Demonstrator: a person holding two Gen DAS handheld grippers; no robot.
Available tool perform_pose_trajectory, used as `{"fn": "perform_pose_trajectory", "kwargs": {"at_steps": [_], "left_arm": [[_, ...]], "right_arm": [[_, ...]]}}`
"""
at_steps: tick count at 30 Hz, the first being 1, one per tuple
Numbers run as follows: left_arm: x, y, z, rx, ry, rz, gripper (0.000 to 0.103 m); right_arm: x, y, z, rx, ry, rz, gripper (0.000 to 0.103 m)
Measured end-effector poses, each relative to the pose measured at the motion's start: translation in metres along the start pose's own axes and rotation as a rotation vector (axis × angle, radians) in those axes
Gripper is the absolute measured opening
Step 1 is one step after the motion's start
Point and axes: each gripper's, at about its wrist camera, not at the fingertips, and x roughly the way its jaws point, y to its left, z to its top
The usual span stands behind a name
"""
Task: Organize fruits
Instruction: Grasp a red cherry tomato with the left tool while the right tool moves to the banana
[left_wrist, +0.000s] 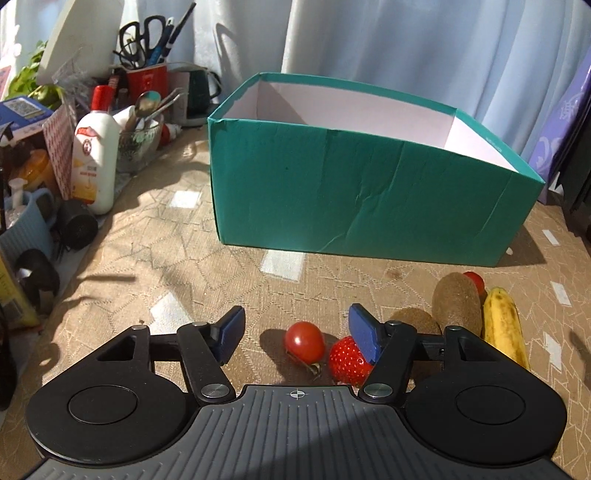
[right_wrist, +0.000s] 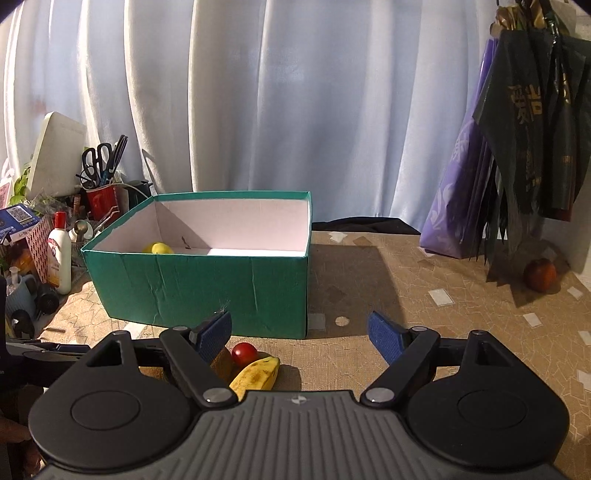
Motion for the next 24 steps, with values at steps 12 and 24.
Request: {"fn": "perform_pose_trajectory", "kwargs": {"at_steps": [12,24], "left_arm": [[0.004,0.009,0.005,-0.129,0.059,-0.020,0.052],[0.010,0.005,0.015,-0.164,0.130,0.013,0.040]], "right_arm": [[0.008,0.005,0.002,-0.017,0.030,0.026,0.082],[0.013,0.002,0.003,0.001,0.037,0.039,0.082]]}}
